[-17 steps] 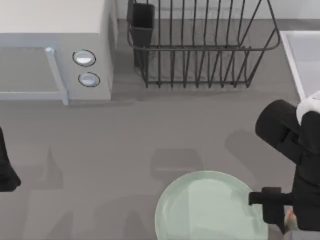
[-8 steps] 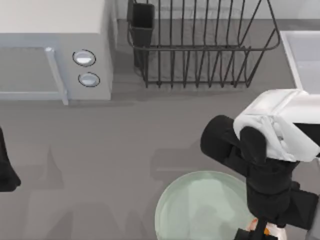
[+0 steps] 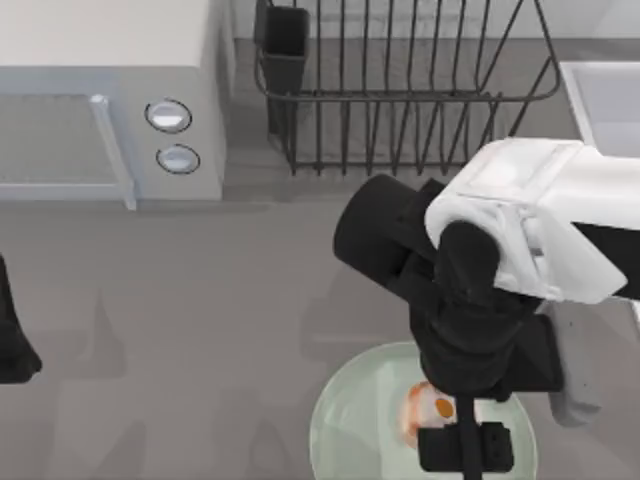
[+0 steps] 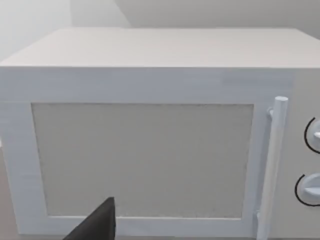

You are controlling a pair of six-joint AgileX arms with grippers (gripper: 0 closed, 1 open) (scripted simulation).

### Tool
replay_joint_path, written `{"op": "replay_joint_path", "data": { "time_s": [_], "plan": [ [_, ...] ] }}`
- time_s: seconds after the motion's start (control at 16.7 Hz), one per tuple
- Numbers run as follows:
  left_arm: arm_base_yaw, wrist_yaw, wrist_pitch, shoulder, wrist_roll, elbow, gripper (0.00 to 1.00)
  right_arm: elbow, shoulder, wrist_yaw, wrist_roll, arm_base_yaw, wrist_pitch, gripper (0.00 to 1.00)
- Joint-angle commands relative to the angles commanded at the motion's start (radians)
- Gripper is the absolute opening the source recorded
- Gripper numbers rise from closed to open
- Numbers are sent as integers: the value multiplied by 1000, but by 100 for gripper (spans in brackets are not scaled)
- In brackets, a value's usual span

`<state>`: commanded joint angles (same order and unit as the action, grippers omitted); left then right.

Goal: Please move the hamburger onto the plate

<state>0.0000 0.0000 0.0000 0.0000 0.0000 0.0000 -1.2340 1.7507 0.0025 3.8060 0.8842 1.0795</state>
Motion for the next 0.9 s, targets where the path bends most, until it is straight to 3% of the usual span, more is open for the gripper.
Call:
{"op": "replay_joint_path", "data": {
  "time_s": [0.48, 0.9],
  "plan": [
    [0, 0, 0, 0, 0, 0, 100, 4, 6, 1, 10, 2, -18, 0],
    [0, 0, 0, 0, 0, 0, 100, 100, 59, 1, 6, 5, -175, 0]
  ]
}}
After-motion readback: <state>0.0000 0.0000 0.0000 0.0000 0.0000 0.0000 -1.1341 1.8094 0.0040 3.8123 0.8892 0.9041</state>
